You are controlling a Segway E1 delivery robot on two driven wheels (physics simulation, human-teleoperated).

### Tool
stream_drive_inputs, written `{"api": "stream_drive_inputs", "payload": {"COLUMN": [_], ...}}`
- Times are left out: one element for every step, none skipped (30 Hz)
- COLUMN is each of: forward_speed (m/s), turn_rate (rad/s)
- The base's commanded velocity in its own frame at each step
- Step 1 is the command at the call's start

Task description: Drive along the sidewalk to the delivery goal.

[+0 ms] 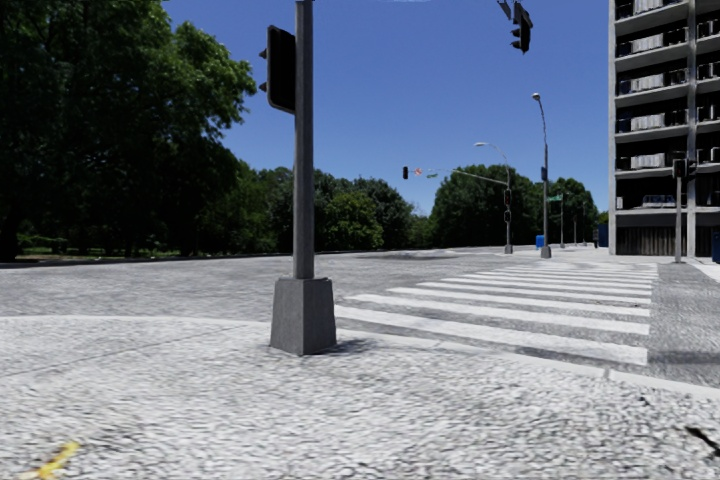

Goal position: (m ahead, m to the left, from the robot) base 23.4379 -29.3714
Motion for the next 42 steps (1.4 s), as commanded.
{"api": "stream_drive_inputs", "payload": {"forward_speed": [1.84, 1.86, 1.87, 1.88, 1.88, 1.88, 1.88, 1.88, 1.88, 1.88, 1.88, 1.88, 1.88, 1.88, 1.88, 1.88, 1.88, 1.88, 1.88, 1.88, 1.88, 1.88, 1.88, 1.88, 1.88, 1.9, 1.9, 2.0, 2.0, 2.0, 2.0, 2.0, 2.0, 2.0, 2.0, 2.0, 2.0, 2.0, 2.0, 2.0, 2.0, 2.0], "turn_rate": [-0.64, -0.64, -0.64, -0.64, -0.64, -0.64, -0.64, -0.64, -0.64, -0.64, -0.64, -0.64, -0.64, -0.64, -0.64, -0.64, -0.64, -0.64, -0.64, -0.64, -0.64, -0.64, -0.64, -0.64, -0.64, -0.64, -0.64, -0.63, -0.23, -0.23, -0.14, -0.08, 0.0, 0.0, 0.0, 0.0, 0.0, 0.0, 0.0, 0.0, 0.0, 0.0]}}
